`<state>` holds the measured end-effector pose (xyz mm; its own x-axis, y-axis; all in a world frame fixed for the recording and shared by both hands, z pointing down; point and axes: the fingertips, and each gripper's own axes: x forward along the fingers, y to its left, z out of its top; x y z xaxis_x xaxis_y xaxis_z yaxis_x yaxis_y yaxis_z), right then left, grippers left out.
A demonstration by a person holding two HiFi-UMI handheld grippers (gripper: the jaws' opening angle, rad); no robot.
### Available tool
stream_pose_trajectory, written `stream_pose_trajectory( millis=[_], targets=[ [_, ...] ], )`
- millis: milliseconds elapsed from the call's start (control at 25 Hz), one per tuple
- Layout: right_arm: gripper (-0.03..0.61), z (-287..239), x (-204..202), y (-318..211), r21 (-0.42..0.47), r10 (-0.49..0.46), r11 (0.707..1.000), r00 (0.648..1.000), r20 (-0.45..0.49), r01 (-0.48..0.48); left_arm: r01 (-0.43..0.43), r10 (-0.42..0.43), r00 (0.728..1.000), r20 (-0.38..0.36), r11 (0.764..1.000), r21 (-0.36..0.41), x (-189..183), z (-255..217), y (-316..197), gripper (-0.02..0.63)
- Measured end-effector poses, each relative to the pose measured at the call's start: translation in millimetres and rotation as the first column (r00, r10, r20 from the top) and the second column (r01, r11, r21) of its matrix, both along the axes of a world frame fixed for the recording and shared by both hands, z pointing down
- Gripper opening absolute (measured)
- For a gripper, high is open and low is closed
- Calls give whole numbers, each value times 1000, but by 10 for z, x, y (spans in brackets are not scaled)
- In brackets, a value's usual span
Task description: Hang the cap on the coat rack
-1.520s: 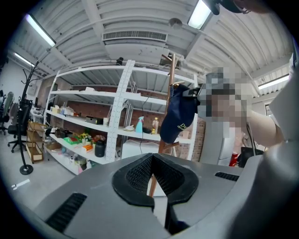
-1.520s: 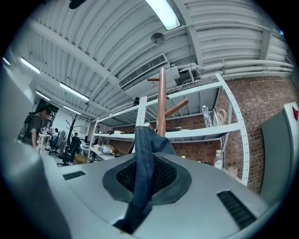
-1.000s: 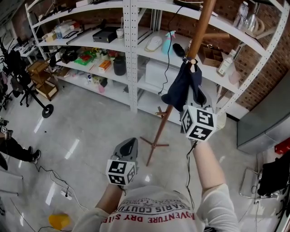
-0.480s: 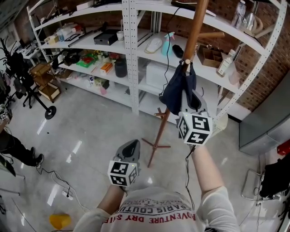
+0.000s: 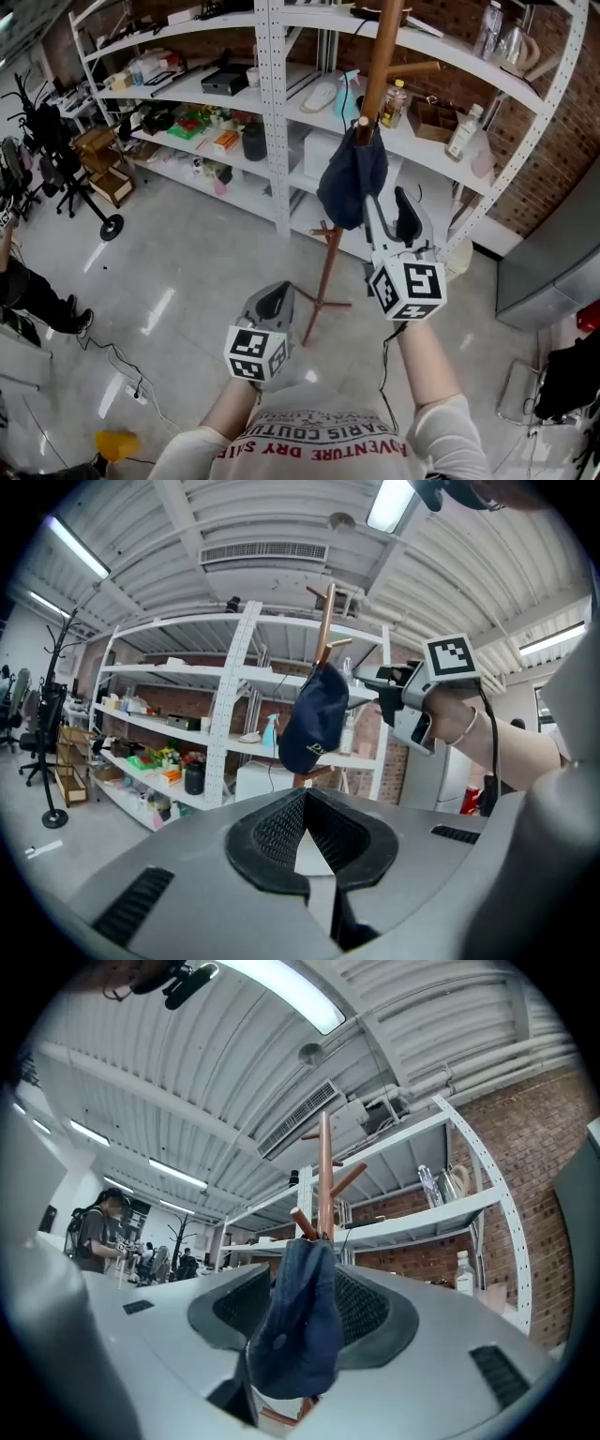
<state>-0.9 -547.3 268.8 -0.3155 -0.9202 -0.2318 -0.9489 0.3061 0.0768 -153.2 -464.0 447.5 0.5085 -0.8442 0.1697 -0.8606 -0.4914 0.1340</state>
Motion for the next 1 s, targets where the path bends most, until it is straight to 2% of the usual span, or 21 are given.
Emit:
stream_pose_trajectory(
  millis=[160,240,320,560,800,1000],
  targets=[
    [156,56,218,327,13,-14,1000,1000,-20,14,2,-2,1000,0,999,54,275,-242,177,5],
    [73,160,351,472,-8,-12,1000,1000,0,12,7,-6,1000,-2,997,73,403,-320,286,5],
    [39,281,468,612,-39,-20,999,1000,22,21,14,-13,1000,-5,996,90,517,-390,404,5],
    [15,738,648,1090,-143,-93,985,994,50,100,47,-48,999,5,992,118,817,-467,720,5],
    [14,1257,752,1614,-249,-138,957,988,67,150,57,-58,998,10,995,83,1075,-282,1118,5],
    [14,1464,828,1917,-287,-154,943,986,64,166,81,-82,997,9,994,75,1169,-220,1341,5]
  ],
)
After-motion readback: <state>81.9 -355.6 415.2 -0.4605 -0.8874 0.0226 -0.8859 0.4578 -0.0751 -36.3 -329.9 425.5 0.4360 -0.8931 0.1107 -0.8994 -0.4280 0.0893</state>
